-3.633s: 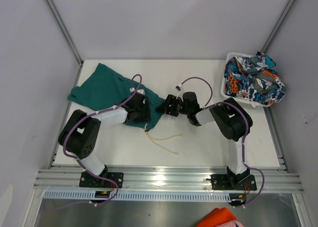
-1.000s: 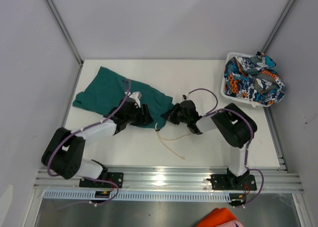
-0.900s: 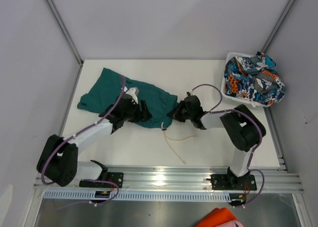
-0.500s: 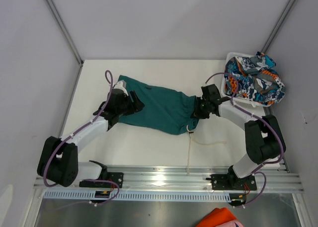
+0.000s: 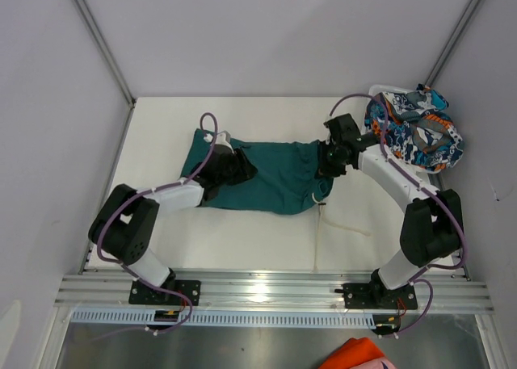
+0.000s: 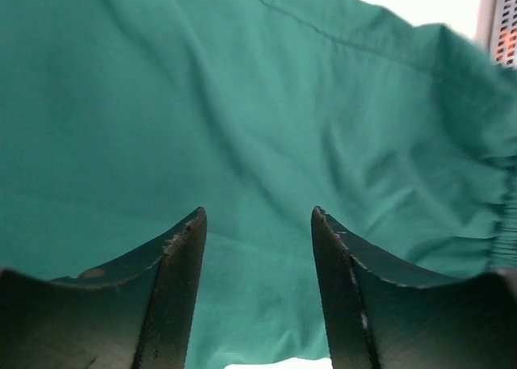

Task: Fold and stack the shorts

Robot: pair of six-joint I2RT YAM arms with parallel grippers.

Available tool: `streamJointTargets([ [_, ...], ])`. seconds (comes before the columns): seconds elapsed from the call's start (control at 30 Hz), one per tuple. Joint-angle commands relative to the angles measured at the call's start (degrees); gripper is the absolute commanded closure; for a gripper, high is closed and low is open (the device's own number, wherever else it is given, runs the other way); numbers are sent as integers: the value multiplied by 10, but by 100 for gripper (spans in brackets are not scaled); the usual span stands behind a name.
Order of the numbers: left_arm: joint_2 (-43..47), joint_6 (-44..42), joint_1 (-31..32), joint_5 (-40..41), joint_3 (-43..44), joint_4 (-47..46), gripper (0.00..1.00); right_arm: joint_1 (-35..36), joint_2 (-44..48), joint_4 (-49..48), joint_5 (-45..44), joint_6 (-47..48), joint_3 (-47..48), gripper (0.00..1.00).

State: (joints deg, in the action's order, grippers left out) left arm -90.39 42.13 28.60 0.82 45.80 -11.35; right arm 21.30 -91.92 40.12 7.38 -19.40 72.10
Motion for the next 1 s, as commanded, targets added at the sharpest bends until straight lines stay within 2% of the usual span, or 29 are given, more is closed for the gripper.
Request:
streamJointTargets([
  [0.0,-21,33,23,36,29,-48,43,8,8,54,-28,28,63,100],
  [0.13,-46,56,32,55,32,-82,51,12,6,65,-30,29,89,100],
  [0.17,-64,59,32,56,36,-85,56,13,7,64,-29,28,90,100],
  [0.2,-73,62,32,56,51,-86,65,15,7,65,-29,28,93,100],
  [0.3,-117,67,34,47,79,-88,79,17,10,72,-32,28,109,100],
  [0.6,-217,52,65,81,184,-13,82,45,6,88,11,23,182,100],
  [0.87,-240,90,92,97,165,-38,82,54,-19,88,54,6,239,100],
  [0.97,-233,97,94,93,160,-46,80,53,-28,97,44,12,245,100],
])
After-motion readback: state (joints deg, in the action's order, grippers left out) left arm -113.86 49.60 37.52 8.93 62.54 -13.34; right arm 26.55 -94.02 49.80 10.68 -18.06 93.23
